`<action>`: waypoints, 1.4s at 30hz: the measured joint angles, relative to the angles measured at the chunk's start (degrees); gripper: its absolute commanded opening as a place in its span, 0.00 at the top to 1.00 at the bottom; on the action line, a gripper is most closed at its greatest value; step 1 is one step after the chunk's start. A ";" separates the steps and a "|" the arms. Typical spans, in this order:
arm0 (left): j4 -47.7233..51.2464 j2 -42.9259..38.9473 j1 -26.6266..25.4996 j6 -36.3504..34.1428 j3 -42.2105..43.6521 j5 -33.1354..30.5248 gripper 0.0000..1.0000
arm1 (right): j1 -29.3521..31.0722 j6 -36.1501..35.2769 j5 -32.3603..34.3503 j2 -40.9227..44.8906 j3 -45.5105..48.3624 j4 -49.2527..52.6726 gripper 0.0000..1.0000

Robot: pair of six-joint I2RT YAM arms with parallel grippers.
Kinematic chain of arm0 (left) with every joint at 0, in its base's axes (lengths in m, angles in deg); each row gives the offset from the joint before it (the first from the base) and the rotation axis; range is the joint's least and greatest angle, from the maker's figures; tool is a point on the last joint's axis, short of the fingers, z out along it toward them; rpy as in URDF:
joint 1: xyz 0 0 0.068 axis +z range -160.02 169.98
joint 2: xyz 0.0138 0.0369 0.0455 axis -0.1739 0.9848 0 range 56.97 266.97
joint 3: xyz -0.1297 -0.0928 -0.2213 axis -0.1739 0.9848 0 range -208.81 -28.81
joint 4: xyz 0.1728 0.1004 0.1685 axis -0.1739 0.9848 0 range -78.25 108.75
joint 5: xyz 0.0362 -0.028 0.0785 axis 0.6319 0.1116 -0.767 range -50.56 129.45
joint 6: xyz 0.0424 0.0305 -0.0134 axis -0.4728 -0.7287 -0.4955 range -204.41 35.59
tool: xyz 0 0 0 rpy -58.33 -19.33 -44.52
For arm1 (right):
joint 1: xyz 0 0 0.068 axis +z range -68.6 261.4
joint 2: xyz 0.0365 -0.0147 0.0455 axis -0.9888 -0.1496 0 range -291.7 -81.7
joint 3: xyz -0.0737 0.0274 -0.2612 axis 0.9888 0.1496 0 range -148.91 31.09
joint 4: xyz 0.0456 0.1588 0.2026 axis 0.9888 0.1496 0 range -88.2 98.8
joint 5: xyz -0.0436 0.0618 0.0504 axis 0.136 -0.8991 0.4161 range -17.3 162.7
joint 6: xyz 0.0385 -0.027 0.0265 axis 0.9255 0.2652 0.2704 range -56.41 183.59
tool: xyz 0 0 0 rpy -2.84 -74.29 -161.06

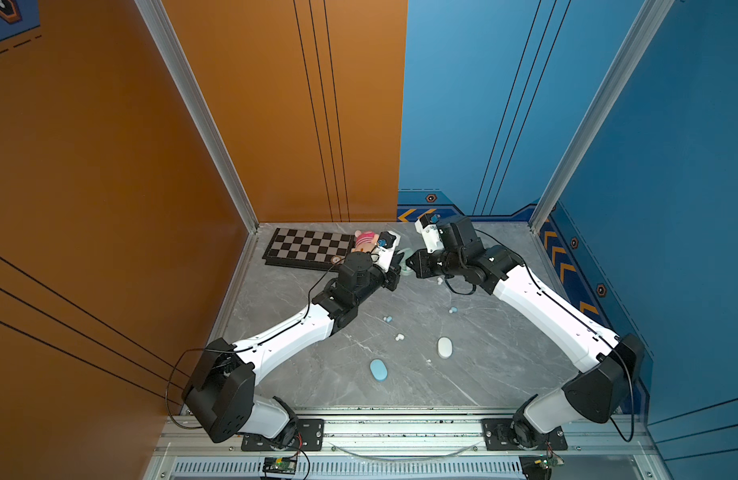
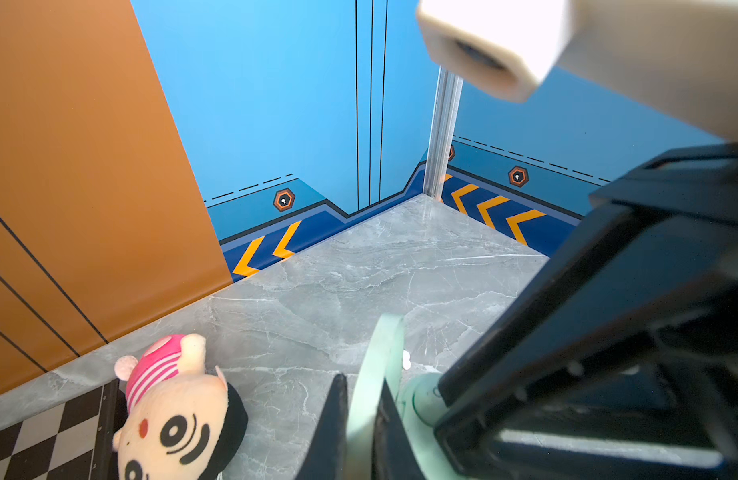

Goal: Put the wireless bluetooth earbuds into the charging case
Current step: 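Lower the earbud into the second case slot with the right gripper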

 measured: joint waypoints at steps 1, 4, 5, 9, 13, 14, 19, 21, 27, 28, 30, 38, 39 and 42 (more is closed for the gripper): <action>0.00 0.00 0.00 -0.09 0.04 0.00 1.00 | 0.00 0.02 0.02 -0.26 -0.22 -0.04 0.93; 0.17 0.00 0.00 -0.35 0.22 0.00 1.00 | 0.00 0.02 0.02 -0.98 -0.55 -0.07 0.92; 0.24 0.00 0.00 -0.37 0.35 0.00 1.00 | 0.00 0.02 0.02 -1.20 -0.63 -0.04 0.91; 0.31 0.00 0.00 -0.37 0.50 0.00 1.00 | 0.00 0.02 0.00 -1.55 -0.68 -0.07 0.81; 0.33 0.00 0.00 -0.37 0.50 0.00 1.00 | 0.17 0.04 0.00 -1.55 -0.70 -0.09 0.73; 0.35 0.00 0.00 -0.37 0.55 0.00 1.00 | 0.17 0.02 -0.02 -1.55 -0.72 -0.09 0.72; 0.24 0.00 0.00 -0.37 0.59 0.00 1.00 | 0.22 0.24 0.00 -1.55 -1.03 -0.04 0.69; 0.22 0.00 0.00 -0.37 0.59 0.00 1.00 | 0.22 0.26 -0.02 -1.55 -1.07 -0.04 0.68; -0.20 0.00 0.02 -0.37 0.59 -0.24 1.00 | 0.13 0.96 -0.09 -1.55 -1.92 0.09 0.66; -0.22 -0.02 0.02 -0.37 0.59 -0.24 1.00 | 0.09 1.11 -0.09 -1.55 -2.03 0.04 0.66; -0.24 0.00 0.02 -0.37 0.59 -0.42 1.00 | -0.17 1.70 -0.33 -1.53 -2.12 0.00 0.66; -0.22 -0.02 0.00 -0.37 0.59 -0.46 1.00 | -1.49 4.50 -4.13 -1.53 -2.12 -0.46 0.65; -0.20 -0.02 0.02 -0.37 0.59 -0.48 1.00 | -1.55 4.83 -4.68 -1.53 -2.08 -0.70 0.66; -0.17 0.00 0.07 -0.37 0.59 -0.70 1.00 | -1.81 5.97 -5.79 -1.53 -1.46 -1.70 0.68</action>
